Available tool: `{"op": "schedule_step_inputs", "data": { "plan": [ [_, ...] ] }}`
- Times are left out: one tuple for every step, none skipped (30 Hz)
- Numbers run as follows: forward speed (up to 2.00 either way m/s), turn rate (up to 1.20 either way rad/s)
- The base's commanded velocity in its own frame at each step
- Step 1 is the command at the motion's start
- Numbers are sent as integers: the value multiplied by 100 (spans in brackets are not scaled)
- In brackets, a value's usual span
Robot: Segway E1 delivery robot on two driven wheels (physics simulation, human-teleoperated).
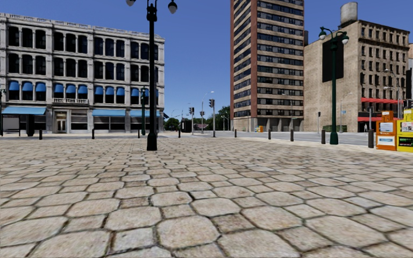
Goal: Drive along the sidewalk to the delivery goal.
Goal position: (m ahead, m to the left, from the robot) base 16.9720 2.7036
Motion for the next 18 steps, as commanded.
{"op": "schedule_step_inputs", "data": {
  "plan": [
    [200,0],
    [200,0],
    [200,0],
    [200,0],
    [200,0],
    [200,0],
    [200,0],
    [200,0],
    [200,0],
    [200,0],
    [200,0],
    [200,0],
    [200,0],
    [200,0],
    [200,0],
    [200,0],
    [200,0],
    [200,0]
  ]
}}
